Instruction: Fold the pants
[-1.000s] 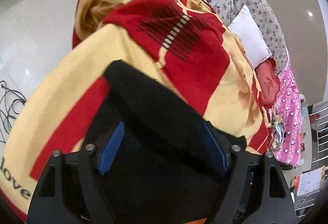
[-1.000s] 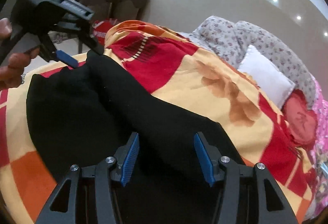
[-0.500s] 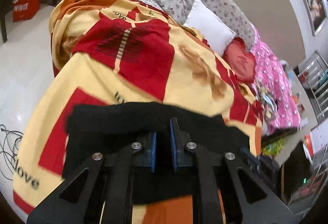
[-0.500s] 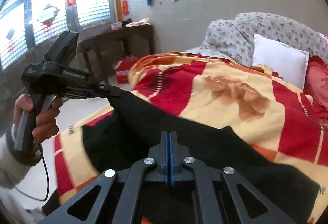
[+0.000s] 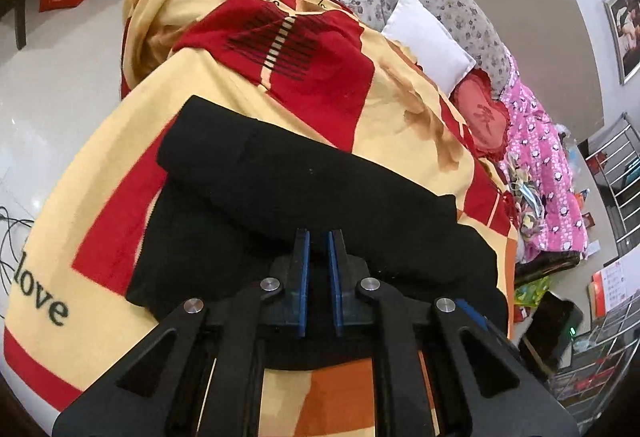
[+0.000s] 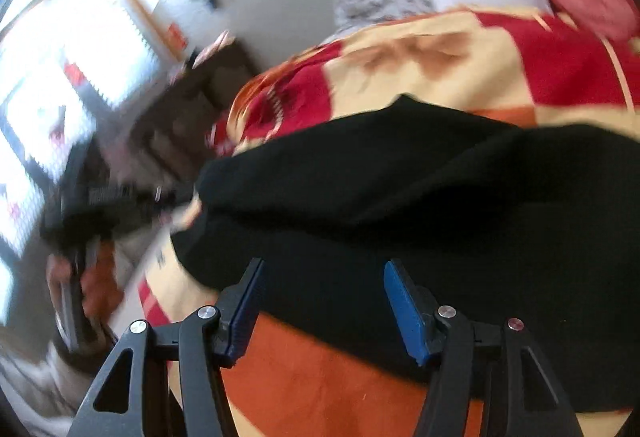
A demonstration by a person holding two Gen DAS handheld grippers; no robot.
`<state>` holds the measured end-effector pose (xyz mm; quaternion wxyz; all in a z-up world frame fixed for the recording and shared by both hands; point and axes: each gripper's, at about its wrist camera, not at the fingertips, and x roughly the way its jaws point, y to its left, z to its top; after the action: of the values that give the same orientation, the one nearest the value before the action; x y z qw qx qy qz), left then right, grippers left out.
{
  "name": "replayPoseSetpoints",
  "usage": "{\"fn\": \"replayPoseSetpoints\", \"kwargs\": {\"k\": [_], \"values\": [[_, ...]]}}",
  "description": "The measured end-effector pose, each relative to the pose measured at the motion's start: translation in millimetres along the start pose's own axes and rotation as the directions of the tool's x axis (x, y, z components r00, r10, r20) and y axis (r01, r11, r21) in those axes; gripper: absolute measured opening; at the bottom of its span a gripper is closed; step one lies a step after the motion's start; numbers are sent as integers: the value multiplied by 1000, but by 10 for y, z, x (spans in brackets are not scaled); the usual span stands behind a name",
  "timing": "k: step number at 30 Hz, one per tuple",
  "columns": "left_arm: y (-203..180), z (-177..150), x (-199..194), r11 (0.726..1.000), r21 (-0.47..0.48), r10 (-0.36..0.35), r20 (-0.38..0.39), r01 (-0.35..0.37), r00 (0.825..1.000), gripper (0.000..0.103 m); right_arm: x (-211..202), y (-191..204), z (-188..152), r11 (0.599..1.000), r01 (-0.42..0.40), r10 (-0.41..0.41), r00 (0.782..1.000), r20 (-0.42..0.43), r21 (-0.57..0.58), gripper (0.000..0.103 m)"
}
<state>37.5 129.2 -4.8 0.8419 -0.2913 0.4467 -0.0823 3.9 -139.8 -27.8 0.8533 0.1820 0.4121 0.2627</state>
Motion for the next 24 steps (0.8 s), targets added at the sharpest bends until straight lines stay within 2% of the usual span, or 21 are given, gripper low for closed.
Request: {"fn": "replayPoseSetpoints", "kwargs": {"k": [4, 5, 6, 7, 8, 9, 16, 20, 22, 24], "values": [[47, -36, -36, 999, -40, -26, 4, 27, 1000, 9, 151, -246, 137, 991, -21, 21, 1000, 2, 132, 59], [68, -39, -38, 998, -59, -34, 3, 34, 999, 17, 217, -307, 178, 984, -33, 34, 999, -4, 172, 59], [85, -43, -36, 996, -76, -39, 3, 39, 999, 31, 238, -334, 200, 980, -53, 54, 999, 2, 192, 59], [104, -47, -26, 994, -98, -42, 5, 42, 999, 39, 254, -360, 218, 973, -82, 80, 997, 17, 216, 59], [117, -47, -16, 992, -115, -45, 7, 45, 999, 52, 261, -381, 241, 965, -110, 105, 994, 36, 238, 59], [145, -45, 11, 988, -147, -52, 10, 53, 999, 56, 261, -392, 268, 958, -134, 125, 991, 50, 253, 59], [136, 70, 295, 976, -215, -37, -25, 30, 999, 56, 115, -339, 524, 919, -282, 244, 956, 163, 277, 59], [72, 177, 366, 977, -214, -10, 11, 12, 1000, 56, 207, -345, 566, 918, -278, 248, 959, 136, 285, 59], [43, 222, 426, 978, -210, 8, 32, -1, 999, 63, 245, -358, 549, 916, -281, 256, 959, 122, 286, 59], [53, 242, 518, 973, -231, 10, 21, -5, 1000, 65, 267, -396, 528, 916, -267, 242, 963, 117, 300, 59]]}}
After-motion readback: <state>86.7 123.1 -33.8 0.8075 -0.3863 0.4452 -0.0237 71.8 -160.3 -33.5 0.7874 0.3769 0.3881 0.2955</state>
